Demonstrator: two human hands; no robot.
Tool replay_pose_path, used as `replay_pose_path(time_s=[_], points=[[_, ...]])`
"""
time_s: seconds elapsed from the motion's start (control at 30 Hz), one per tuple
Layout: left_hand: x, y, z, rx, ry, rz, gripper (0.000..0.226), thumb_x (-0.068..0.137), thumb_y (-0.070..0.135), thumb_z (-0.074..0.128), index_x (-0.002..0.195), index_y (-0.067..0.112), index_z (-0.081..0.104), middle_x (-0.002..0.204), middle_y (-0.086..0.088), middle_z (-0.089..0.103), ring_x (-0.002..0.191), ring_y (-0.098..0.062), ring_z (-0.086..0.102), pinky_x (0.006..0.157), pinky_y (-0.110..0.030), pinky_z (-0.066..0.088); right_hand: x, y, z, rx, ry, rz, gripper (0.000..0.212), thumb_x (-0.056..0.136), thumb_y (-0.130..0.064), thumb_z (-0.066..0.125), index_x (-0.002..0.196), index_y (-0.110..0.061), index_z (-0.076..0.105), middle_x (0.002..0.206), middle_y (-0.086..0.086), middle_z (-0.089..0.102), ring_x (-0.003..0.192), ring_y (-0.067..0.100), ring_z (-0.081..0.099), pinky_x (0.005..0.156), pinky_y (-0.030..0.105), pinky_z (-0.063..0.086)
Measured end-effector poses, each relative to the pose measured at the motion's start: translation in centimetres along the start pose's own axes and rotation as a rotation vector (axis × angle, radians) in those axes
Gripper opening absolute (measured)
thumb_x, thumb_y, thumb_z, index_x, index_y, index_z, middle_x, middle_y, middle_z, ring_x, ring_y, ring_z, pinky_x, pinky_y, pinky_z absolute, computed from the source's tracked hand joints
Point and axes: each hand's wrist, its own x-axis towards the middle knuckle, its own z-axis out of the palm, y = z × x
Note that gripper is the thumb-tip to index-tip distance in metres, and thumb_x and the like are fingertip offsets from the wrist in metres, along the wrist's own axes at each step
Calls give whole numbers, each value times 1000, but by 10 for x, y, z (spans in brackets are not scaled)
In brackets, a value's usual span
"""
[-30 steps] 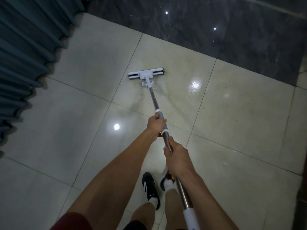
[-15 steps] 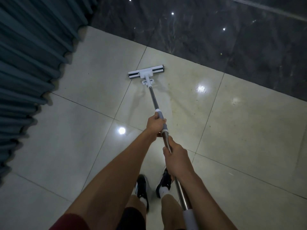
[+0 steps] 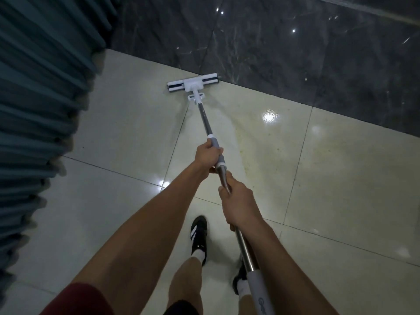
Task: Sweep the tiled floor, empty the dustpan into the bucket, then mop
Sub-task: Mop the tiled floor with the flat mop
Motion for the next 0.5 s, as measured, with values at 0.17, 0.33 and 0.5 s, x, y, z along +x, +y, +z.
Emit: replay_pose_path(time_s=[0.17,0.33,0.5], points=[[41,32,-24,6,-38,26,6,95,8,66,95,10,61,88,-8,65,71,-24,65,56,-34,54,35,-36,8,22,11,3,45,102,-28,42,145,-41,36,87,5,60,64,26,60,58,44,61],[52,28,-37,22,-63,13,10,94,10,68,103,10,63,105,-16,68,80,-29,67,57,-36,55,37,-43,25,33,23,25,44,102,-29,42,143,-42,36,84,2,58,66,25,60,64,47,62],[34,4,-42,83,-74,-33,30,96,14,67,126,13,62,117,-18,69,76,-26,68,51,-35,55,9,-21,42,93,22,47,45,100,-26,40,144,-39,38,88,0,58,67,20,57,72,45,61]])
